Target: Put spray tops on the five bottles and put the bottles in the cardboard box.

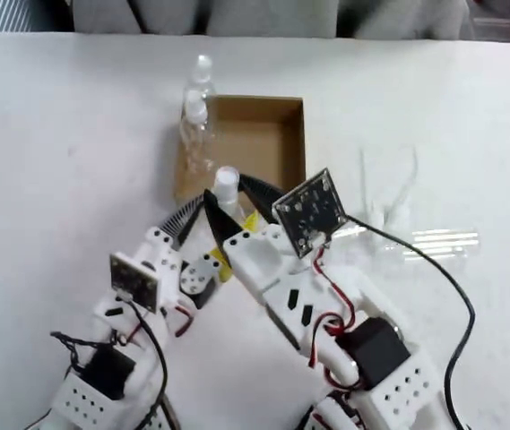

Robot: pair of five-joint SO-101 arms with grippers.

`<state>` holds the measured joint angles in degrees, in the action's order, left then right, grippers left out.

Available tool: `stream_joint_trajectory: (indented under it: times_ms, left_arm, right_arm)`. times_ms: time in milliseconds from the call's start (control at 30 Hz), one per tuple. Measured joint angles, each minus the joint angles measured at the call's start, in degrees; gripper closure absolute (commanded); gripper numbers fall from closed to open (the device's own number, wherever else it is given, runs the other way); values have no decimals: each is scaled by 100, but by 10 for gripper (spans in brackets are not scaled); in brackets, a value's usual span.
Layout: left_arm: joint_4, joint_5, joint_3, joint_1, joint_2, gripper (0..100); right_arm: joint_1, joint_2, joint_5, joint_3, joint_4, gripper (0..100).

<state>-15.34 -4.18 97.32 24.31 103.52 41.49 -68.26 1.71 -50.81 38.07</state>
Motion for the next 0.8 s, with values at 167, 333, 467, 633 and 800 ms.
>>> stream_joint_trajectory:
  times_ms: [167,333,467,633,800]
  left_arm:
    - [0,0,0,0,0,976]
    - [0,0,0,-9,0,976]
    - [0,0,0,-9,0,976]
    - [0,0,0,-9,0,976]
    - [0,-9,0,-26,0,976]
  right_arm:
    - [0,-79,0,-185,-246,981]
    - [0,-88,0,-220,-290,981]
    - [0,-88,0,-220,-290,981]
    - [0,-35,0,-220,-299,981]
    - [-88,404,0,-229,-431,981]
